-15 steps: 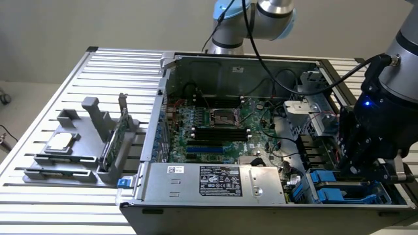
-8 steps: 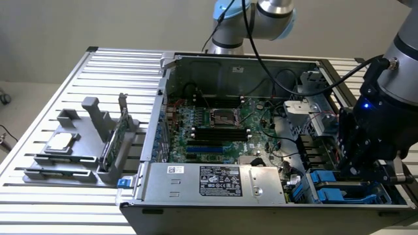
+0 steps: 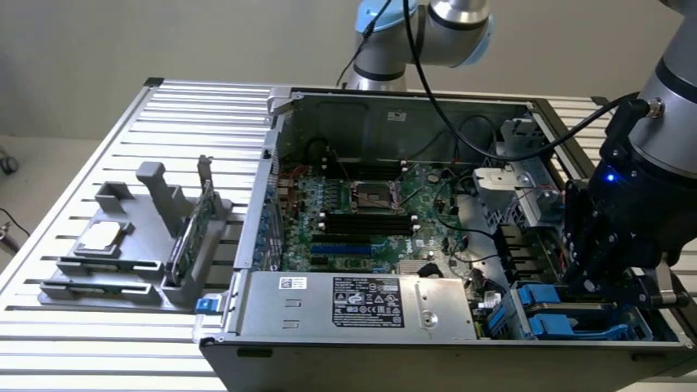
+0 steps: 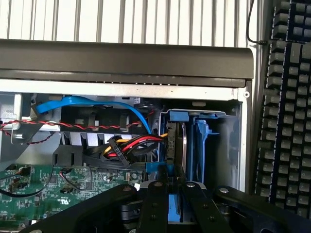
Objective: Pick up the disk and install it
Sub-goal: 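Insert the second disk wire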
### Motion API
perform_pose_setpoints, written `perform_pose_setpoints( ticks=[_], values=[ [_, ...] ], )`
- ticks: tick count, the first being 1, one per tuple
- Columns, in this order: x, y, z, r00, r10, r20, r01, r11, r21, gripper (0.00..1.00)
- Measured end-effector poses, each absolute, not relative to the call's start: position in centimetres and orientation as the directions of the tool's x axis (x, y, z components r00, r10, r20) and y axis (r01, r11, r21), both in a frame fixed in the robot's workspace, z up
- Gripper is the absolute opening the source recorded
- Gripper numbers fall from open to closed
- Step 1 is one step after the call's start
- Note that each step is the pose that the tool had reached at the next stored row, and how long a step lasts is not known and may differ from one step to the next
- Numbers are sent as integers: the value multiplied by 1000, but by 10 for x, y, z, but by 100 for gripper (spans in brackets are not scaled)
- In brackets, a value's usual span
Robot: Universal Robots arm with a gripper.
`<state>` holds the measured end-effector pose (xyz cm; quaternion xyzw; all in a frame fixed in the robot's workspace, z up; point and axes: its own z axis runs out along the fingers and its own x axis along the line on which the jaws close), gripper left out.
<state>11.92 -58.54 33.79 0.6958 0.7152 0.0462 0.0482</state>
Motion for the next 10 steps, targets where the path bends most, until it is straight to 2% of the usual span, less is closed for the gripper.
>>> perform_pose_setpoints(
  ticks=[10],
  values=[
    [119,-585,340,-28,1000,-4,991,28,133,17]
  ],
)
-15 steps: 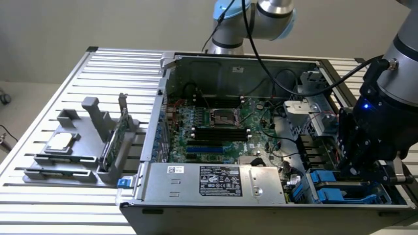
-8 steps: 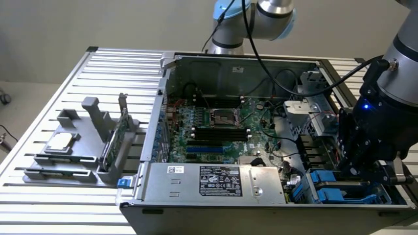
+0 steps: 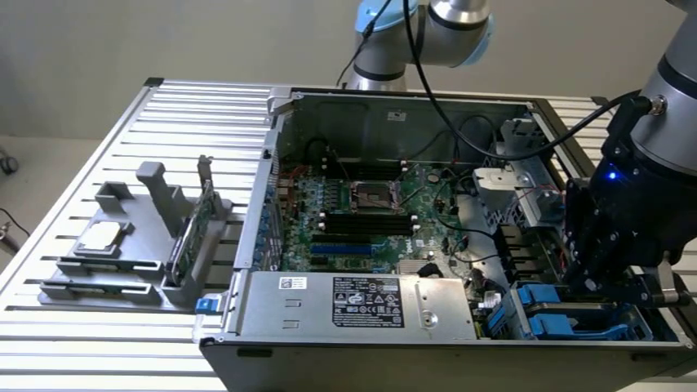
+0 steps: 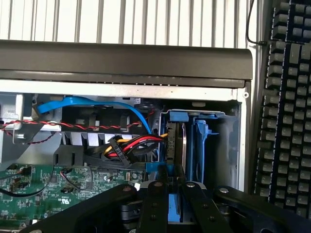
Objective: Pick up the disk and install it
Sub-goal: 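Insert the second disk wire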
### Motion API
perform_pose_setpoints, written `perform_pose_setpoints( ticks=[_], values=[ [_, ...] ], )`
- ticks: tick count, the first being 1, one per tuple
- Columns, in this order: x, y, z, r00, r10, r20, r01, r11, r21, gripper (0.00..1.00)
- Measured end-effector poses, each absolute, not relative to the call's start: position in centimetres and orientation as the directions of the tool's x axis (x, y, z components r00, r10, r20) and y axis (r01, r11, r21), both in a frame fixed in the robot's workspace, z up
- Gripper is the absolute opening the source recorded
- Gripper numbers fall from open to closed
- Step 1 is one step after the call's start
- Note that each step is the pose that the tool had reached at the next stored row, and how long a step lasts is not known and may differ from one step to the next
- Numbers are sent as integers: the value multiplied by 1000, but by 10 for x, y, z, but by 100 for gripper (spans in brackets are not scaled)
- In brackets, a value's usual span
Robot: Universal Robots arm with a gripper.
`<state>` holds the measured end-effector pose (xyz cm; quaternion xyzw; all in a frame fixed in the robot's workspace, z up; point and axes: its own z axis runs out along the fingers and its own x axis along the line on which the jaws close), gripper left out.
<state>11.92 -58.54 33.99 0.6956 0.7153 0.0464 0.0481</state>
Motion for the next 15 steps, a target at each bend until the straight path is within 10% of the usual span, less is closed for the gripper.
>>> perform_pose_setpoints(
  ticks=[15],
  values=[
    [119,-584,337,-29,1000,4,990,28,138,17]
  ],
)
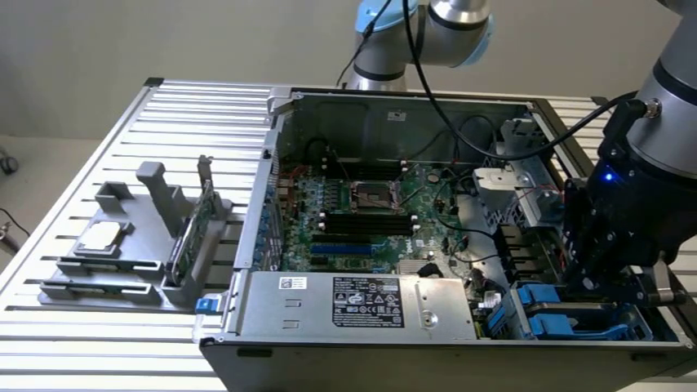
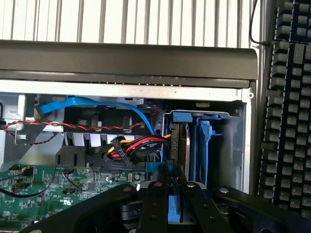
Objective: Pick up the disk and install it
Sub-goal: 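Insert the second disk wire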
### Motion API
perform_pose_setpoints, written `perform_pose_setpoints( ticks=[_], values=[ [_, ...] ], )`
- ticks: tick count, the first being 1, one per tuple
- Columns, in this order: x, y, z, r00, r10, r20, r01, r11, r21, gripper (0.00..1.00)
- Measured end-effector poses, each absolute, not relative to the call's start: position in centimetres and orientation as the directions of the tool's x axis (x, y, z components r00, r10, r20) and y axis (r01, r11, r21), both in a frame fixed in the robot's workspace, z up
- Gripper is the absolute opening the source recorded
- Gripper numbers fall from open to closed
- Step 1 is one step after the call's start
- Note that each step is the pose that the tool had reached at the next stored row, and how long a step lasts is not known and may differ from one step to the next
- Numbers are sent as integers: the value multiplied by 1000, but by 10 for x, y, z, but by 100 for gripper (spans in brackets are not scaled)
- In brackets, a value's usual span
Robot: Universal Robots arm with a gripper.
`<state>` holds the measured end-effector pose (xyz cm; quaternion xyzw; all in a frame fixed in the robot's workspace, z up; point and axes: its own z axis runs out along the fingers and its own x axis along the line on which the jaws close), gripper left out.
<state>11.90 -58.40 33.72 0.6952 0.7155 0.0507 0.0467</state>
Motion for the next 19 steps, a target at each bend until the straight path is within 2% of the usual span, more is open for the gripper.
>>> perform_pose_setpoints(
  ticks=[19],
  values=[
    [117,-590,337,-29,1000,5,990,28,138,17]
  ],
)
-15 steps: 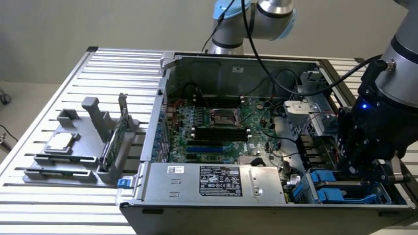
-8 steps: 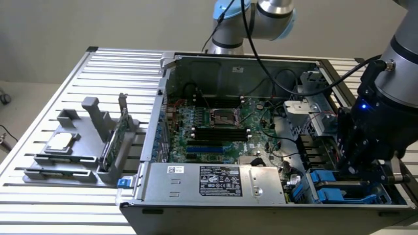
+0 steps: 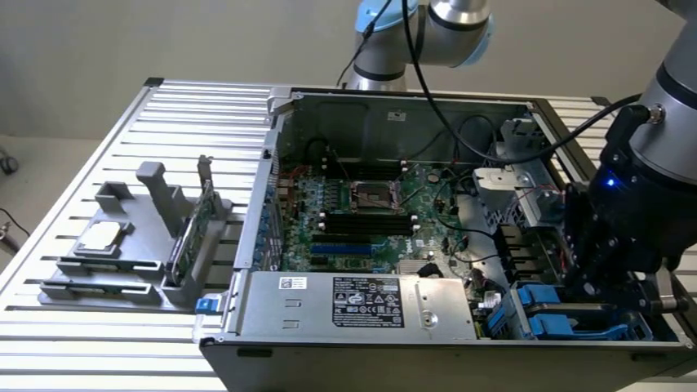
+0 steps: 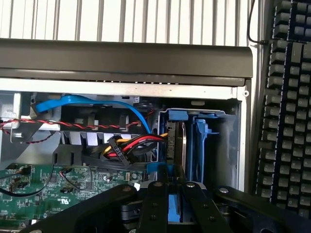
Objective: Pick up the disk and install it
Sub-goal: 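Insert the second disk wire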
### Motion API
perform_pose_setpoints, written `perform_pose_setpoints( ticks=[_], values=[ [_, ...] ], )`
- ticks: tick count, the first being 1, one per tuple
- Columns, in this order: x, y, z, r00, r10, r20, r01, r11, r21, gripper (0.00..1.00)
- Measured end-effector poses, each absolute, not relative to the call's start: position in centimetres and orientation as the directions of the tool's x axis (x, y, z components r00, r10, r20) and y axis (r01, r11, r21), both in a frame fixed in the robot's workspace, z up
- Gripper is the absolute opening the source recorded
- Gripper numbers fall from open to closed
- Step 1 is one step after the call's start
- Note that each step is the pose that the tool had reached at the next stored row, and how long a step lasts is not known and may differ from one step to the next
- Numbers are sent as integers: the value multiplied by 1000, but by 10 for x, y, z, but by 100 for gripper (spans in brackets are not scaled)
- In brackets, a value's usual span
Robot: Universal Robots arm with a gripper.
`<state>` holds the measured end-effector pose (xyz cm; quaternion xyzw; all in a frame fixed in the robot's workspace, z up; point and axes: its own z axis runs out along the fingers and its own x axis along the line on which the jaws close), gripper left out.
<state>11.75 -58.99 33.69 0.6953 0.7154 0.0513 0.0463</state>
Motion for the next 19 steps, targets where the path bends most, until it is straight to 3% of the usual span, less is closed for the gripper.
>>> perform_pose_setpoints(
  ticks=[19],
  values=[
    [118,-591,334,-29,1000,5,988,28,155,17]
  ],
)
